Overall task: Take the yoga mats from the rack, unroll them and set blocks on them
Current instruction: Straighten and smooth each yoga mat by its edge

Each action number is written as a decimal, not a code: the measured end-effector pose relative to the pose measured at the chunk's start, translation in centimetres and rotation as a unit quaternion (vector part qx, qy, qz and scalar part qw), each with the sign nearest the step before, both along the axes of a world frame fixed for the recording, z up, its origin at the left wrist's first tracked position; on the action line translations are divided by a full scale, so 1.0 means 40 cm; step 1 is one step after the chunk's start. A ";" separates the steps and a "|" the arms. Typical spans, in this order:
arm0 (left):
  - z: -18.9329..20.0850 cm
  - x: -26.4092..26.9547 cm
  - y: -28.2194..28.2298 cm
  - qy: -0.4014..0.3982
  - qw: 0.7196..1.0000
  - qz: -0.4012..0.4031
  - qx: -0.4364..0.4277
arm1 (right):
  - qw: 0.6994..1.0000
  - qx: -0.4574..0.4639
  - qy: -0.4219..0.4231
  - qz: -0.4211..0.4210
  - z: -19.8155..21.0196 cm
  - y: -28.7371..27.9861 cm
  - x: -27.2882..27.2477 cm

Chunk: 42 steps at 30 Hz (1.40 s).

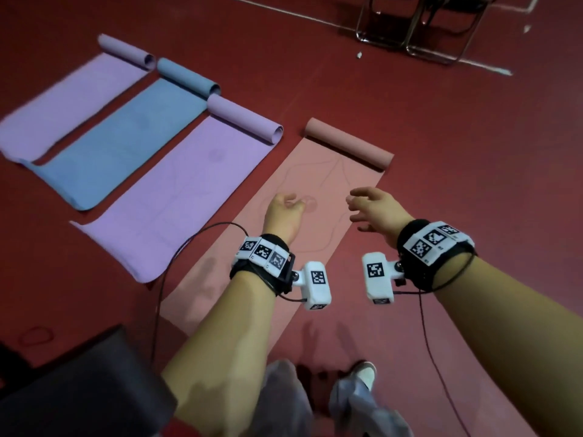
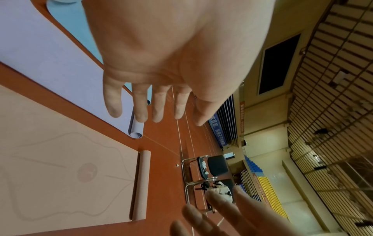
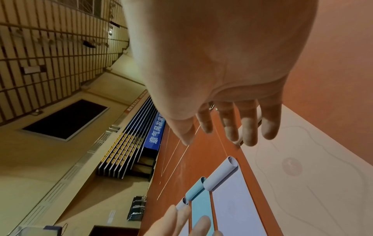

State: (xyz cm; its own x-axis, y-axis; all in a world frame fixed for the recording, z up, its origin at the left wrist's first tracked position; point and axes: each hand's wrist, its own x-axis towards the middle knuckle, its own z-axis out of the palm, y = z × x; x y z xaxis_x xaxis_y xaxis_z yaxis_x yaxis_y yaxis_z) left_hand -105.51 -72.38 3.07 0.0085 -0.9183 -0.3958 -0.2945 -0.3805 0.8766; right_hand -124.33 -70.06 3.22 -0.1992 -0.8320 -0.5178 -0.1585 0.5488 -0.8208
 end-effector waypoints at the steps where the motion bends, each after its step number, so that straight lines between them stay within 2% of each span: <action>1: 0.003 -0.040 -0.018 -0.004 1.000 0.007 0.001 | 1.000 -0.001 0.003 0.010 0.008 -0.027 -0.041; 8: 0.013 -0.245 -0.215 0.008 0.996 0.085 0.007 | 0.996 -0.010 0.019 0.090 0.044 -0.312 -0.252; 15: -0.037 -0.373 -0.550 0.004 0.989 0.144 0.014 | 0.988 -0.014 0.029 0.148 0.023 -0.688 -0.355; 23: 0.038 -0.544 -0.921 0.002 0.984 0.179 -0.006 | 0.985 -0.012 0.003 0.170 0.078 -1.063 -0.513; 29: 0.009 -0.674 -1.140 -0.005 0.971 0.239 -0.002 | 0.973 -0.007 0.021 0.229 0.054 -1.346 -0.636; 36: -0.057 -0.800 -1.297 -0.021 0.930 0.368 0.011 | 0.923 0.001 0.028 0.384 -0.005 -1.643 -0.708; 42: -0.110 -0.818 -1.283 0.003 0.869 0.493 0.046 | 0.862 0.036 0.049 0.504 -0.071 -1.753 -0.644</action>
